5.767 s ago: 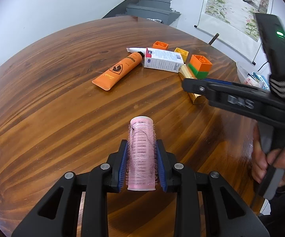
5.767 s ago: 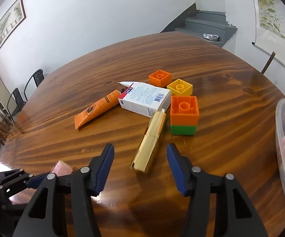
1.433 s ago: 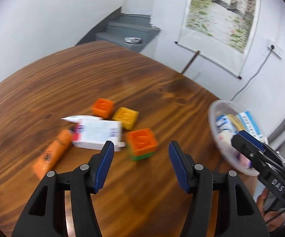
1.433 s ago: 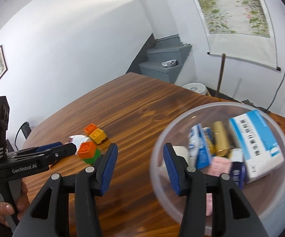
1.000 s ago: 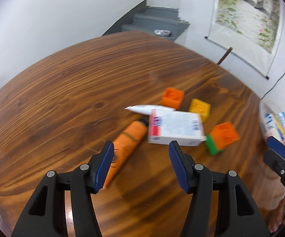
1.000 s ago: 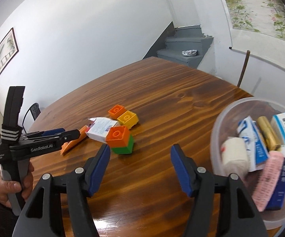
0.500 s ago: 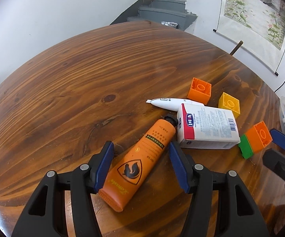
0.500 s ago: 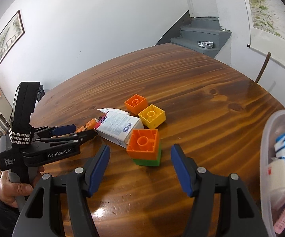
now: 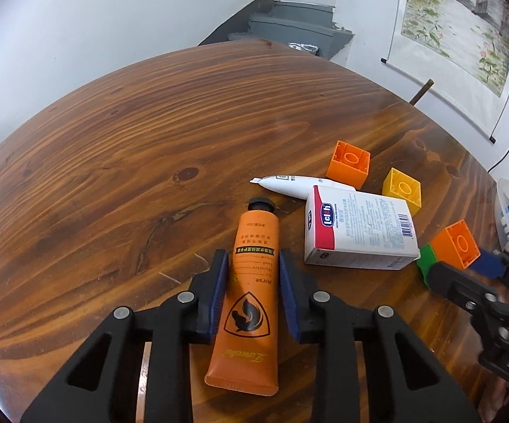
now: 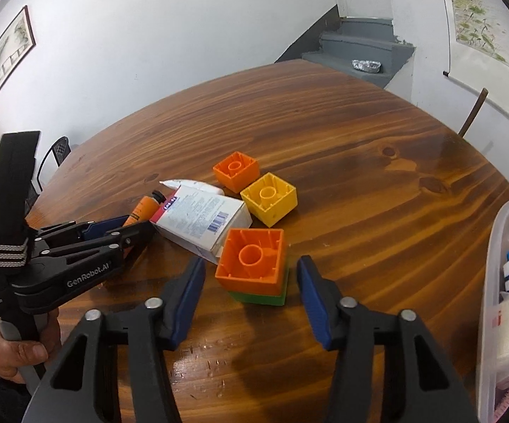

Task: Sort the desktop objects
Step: 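Grasp the orange tube with the left tool while the right grasps the orange-green block stack, then carry the orange tube and block stack into the bowl with both tools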

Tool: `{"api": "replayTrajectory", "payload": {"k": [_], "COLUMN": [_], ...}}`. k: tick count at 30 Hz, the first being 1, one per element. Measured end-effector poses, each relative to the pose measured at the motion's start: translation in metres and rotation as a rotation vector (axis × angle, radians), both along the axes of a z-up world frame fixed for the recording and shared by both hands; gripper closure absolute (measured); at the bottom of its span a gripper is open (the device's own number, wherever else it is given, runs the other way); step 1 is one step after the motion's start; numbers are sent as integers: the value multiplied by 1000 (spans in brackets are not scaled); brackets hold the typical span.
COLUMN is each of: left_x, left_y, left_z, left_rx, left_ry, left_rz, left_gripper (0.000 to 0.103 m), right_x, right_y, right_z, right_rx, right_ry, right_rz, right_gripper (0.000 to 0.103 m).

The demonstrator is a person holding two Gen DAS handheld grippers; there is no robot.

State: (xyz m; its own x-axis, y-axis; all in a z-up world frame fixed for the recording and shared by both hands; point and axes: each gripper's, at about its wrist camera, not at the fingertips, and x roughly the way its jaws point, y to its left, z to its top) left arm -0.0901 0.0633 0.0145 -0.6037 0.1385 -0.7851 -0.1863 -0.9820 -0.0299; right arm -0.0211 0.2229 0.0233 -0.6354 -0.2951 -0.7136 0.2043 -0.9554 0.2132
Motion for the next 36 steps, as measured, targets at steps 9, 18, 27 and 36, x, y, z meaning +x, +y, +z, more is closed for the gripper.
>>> {"api": "replayTrajectory", "payload": {"k": [9, 18, 27, 36], "left_x": [12, 27, 39, 34], "left_y": [-7, 2, 13, 11], "left_z": [11, 26, 16, 9], "left_rx": [28, 49, 12, 74], "left_ry": [34, 50, 28, -40], "left_rz": [48, 27, -5, -9], "left_gripper": [74, 77, 76, 59], "right_x": [2, 15, 12, 7], "right_y": [8, 21, 20, 14], "right_z": [-3, 1, -6, -4], "right_rx": [-9, -67, -48, -11], "right_ry": [-1, 22, -32, -26], "right_rz": [-28, -56, -43, -35], "right_gripper": [64, 68, 61, 52]}}
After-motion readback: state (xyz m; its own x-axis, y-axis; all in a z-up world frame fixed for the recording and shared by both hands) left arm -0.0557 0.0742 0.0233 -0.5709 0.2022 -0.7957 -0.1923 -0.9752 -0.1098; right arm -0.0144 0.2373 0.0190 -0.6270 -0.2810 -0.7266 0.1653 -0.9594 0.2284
